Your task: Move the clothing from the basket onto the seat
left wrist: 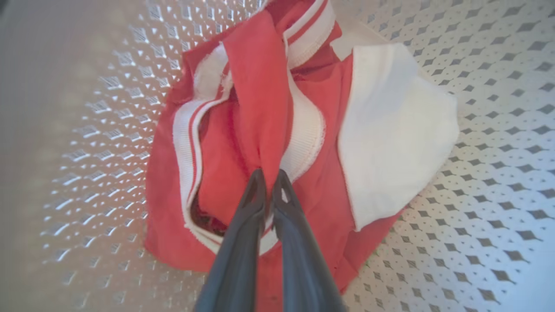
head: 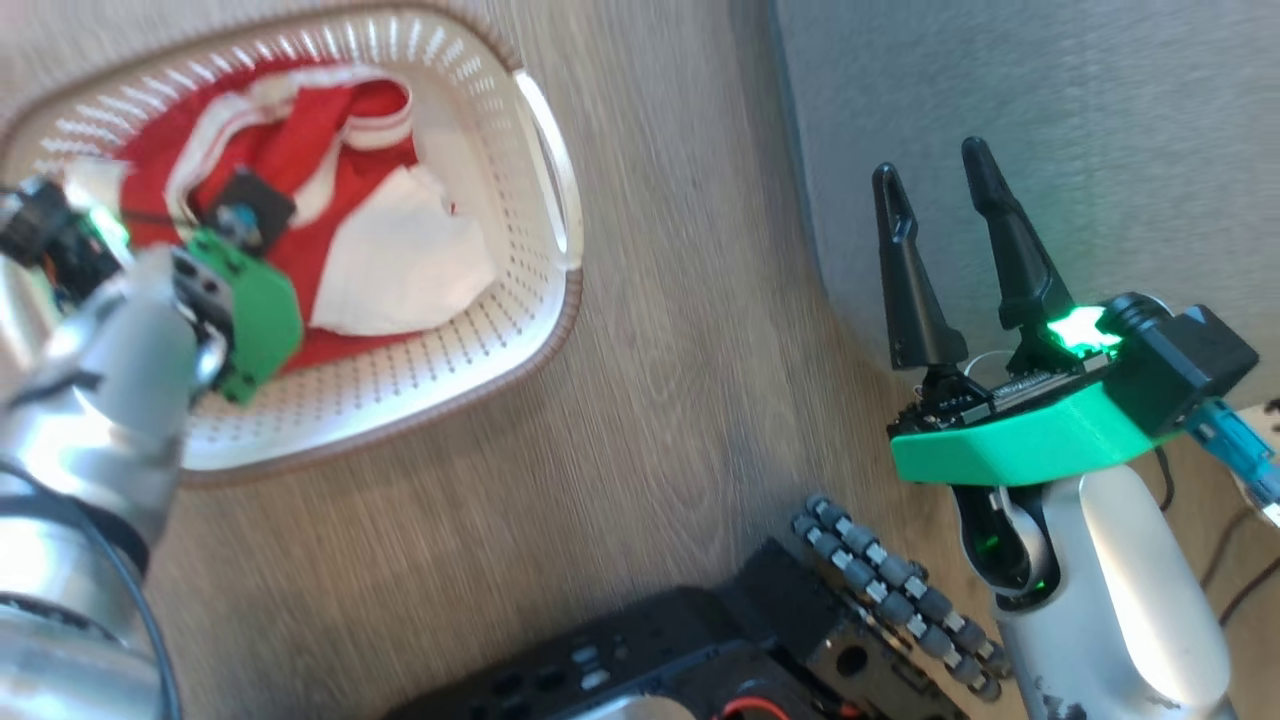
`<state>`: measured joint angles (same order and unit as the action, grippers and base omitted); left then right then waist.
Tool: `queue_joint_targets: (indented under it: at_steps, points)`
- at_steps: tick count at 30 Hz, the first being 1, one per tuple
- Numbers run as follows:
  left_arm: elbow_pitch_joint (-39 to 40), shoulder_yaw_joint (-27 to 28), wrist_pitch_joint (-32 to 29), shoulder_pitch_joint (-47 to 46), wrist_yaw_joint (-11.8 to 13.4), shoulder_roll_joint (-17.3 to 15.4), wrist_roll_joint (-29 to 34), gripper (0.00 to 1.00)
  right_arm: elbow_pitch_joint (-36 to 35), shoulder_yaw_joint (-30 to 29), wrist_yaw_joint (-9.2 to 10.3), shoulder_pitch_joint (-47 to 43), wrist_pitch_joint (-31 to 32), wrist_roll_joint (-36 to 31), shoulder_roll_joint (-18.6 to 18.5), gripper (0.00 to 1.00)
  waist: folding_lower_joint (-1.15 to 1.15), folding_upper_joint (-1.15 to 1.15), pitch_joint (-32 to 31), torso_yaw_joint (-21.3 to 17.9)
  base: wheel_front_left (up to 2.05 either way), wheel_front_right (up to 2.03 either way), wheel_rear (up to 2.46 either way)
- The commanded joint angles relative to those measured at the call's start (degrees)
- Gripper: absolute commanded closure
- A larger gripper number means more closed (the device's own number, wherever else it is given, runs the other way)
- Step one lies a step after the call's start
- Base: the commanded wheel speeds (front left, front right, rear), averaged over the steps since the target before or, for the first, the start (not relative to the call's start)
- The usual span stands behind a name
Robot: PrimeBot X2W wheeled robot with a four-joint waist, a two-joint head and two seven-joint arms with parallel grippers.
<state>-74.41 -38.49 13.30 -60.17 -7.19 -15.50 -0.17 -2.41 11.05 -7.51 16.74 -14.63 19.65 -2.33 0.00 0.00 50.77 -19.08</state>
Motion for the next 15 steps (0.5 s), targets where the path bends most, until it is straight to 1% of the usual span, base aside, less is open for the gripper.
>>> queue_joint_targets:
  at_steps: [1, 6, 15]
  points:
    - [0.6, 1.2, 1.0, 2.1, 0.5, -0.8, -0.3, 1.0, -0.9, 0.6, 0.02, -2.9, -0.4, -0.1, -0.5, 0.0, 0.0, 0.0, -5.2, 0.9, 0.0, 0.0, 0.0]
    - [2.8, 2.3, 1.6, 6.0, 1.5, 0.9, -2.5, 1.0, 1.2, -0.2, 0.02, -3.9, -0.4, -1.2, -0.5, 0.0, 0.0, 0.0, -12.0, 2.8, 0.0, 0.0, 0.0]
    - [19.1, 5.7, 1.7, 15.8, 4.3, 2.0, -6.3, 1.0, 4.5, -1.2, 0.02, -5.5, -0.4, -3.3, -0.5, 0.0, 0.0, 0.0, -23.4, 6.7, 0.0, 0.0, 0.0]
